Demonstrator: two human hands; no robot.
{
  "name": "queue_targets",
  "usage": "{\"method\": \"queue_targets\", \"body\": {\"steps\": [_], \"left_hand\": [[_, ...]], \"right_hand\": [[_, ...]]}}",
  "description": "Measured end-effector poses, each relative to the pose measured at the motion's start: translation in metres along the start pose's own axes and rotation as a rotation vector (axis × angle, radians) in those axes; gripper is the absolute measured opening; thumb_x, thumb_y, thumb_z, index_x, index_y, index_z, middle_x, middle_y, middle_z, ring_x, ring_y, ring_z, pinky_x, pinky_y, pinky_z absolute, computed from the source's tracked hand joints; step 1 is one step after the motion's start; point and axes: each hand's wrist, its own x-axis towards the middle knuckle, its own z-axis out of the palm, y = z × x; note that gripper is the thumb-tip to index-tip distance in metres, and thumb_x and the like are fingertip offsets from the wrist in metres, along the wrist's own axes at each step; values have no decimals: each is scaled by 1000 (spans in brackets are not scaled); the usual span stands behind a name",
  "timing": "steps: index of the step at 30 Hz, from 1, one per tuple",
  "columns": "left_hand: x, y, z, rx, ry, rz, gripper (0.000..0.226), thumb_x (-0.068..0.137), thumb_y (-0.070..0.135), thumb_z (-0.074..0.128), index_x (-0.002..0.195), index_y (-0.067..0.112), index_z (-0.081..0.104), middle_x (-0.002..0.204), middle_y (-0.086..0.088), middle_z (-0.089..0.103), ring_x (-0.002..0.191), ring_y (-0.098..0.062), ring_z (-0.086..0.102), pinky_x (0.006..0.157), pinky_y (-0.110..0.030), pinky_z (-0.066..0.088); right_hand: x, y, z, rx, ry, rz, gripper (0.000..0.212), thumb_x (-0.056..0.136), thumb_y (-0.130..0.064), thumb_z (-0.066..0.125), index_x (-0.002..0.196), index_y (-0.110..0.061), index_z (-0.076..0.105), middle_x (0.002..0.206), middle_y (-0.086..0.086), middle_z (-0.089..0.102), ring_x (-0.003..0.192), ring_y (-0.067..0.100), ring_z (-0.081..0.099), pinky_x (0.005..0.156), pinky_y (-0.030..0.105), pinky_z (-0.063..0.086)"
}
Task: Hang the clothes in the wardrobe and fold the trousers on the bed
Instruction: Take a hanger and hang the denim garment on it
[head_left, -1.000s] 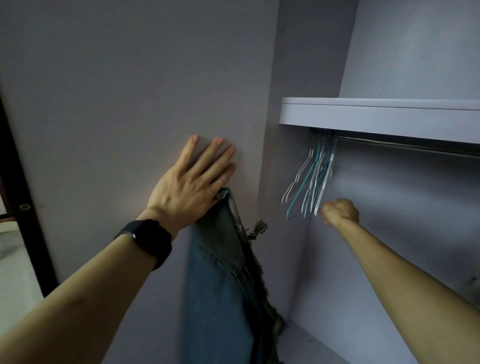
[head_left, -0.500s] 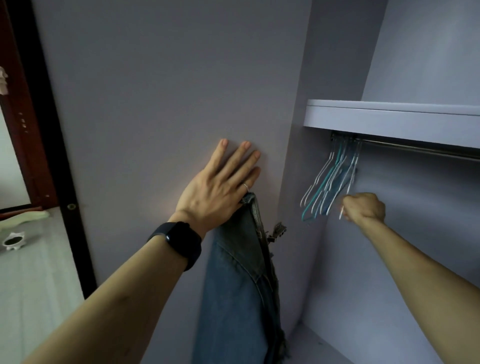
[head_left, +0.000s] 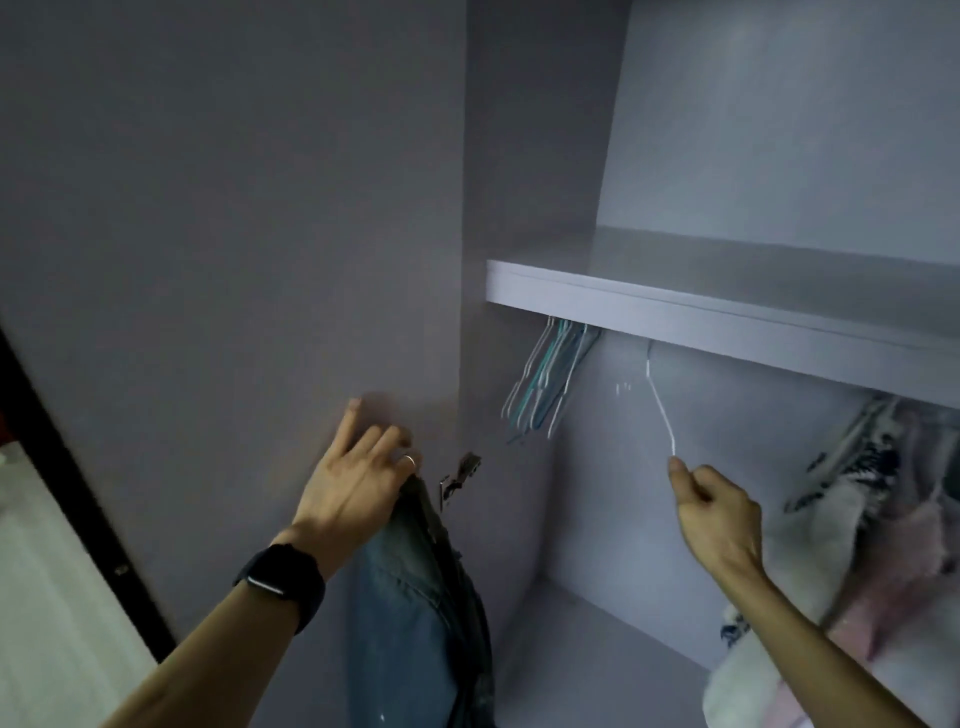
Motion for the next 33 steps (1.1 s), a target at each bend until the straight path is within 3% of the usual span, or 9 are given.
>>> {"method": "queue_targets", "body": {"steps": [4, 9, 12, 19, 22, 25, 28, 30, 33], "left_hand": [[-13, 50, -13, -500, -329, -216, 18, 96, 37, 57, 113, 32, 58, 117, 8, 64, 103, -25, 64, 81, -36, 50], [-25, 129, -27, -888, -288, -278, 15, 97, 38, 55, 110, 40, 48, 87, 2, 70, 81, -30, 65, 70, -35, 50], [-29, 161, -19, -1229, -319, -592, 5, 95, 27, 58, 93, 31, 58, 70, 8, 67, 73, -22, 63, 59, -18, 47], [-140, 249, 58, -1315, -812, -820, 57, 94, 35, 63, 145, 17, 44, 131, -14, 60, 118, -36, 61, 98, -36, 49], [-163, 274, 80, -1435, -878, -1059, 41, 99, 27, 60, 137, 19, 47, 121, -8, 64, 103, -29, 67, 89, -37, 55], [-193, 290, 86, -1590, -760, -1439, 24, 96, -3, 56, 114, 13, 51, 86, -10, 68, 66, -19, 66, 59, -29, 57], [-219, 308, 102, -1522, -773, -1439, 26, 92, -9, 58, 105, 12, 51, 87, -13, 67, 64, -21, 64, 57, -31, 58], [-240, 322, 117, -1467, -807, -1392, 24, 91, -7, 61, 103, 11, 51, 91, -13, 66, 69, -24, 65, 69, -42, 61], [-271, 346, 137, -1352, -861, -1265, 24, 91, 3, 65, 107, 16, 53, 90, -6, 70, 72, -21, 68, 75, -39, 61]], "right_hand": [[-69, 29, -63, 168, -83, 110, 54, 96, -41, 63, 63, -12, 32, 49, -2, 30, 49, 15, 30, 56, 35, 35], [-140, 46, -120, 442, -302, 355, 59, 94, -32, 68, 55, -20, 25, 50, 2, 23, 45, 16, 21, 43, 25, 23], [-157, 53, -136, 528, -347, 398, 58, 96, -26, 66, 54, -24, 27, 49, -1, 22, 43, 12, 21, 44, 23, 20], [-233, 127, -106, 514, -554, 590, 55, 94, -32, 68, 58, -24, 27, 54, 1, 19, 46, 14, 18, 46, 23, 18], [-255, 148, -92, 565, -672, 688, 54, 91, -37, 68, 61, -23, 25, 54, 1, 17, 45, 14, 15, 46, 23, 16], [-290, 167, -92, 494, -745, 706, 52, 96, -34, 64, 63, -20, 27, 55, 2, 19, 46, 14, 17, 49, 26, 16], [-309, 191, -95, 311, -884, 637, 41, 101, -33, 59, 69, -9, 52, 53, 2, 48, 50, 15, 39, 51, 30, 33], [-314, 205, -91, 251, -998, 671, 23, 101, -36, 57, 96, -17, 70, 71, -1, 70, 63, 16, 59, 58, 25, 45], [-324, 226, -73, 318, -1030, 825, 37, 90, -49, 62, 122, -30, 65, 87, -1, 76, 87, 28, 73, 73, 26, 54]]}}
